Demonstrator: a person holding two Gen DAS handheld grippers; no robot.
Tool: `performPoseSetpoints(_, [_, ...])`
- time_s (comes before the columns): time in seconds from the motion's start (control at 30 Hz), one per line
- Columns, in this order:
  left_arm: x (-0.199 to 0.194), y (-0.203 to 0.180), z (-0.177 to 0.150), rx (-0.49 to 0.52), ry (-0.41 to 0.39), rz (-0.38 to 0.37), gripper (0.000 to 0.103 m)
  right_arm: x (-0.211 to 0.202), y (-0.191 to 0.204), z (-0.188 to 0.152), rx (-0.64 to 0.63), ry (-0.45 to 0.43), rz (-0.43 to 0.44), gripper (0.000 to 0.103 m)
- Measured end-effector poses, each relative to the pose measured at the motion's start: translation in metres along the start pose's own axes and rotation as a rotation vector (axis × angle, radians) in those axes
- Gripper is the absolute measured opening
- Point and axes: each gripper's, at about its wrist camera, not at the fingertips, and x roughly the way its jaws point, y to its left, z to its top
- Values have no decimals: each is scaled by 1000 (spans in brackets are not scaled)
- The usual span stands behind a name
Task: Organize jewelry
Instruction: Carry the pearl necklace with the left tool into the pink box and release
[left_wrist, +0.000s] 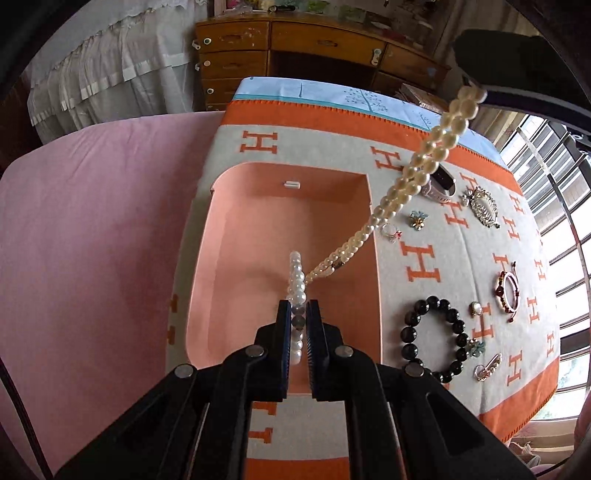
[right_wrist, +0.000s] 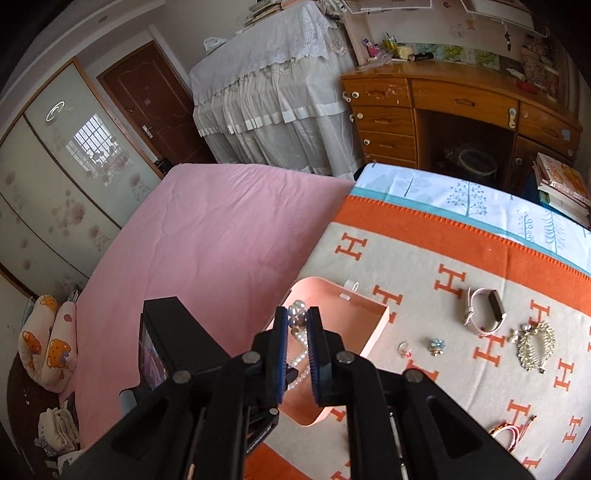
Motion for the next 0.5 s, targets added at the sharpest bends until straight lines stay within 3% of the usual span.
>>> performPoseSetpoints(0.1, [1,2,-4,4,-19,49,12,23,2,-8,-7,49,-7,12])
performPoseSetpoints(0.17, [-3,5,-5,-1,-40,73,33,32,1,-14,-9,68,-19,12])
performPoseSetpoints(0.23, [-8,6,-6,1,-75,129,75,37,-3,-17,3,71,1,12])
performPoseSetpoints(0.3, [-16,7,-9,-1,-125,150,80,41,-7,-19,20,88,5,15])
performPoseSetpoints(0.5, [-29,4,-11,-10,-163,186,81,47,-19,-31,35,101,-19,16])
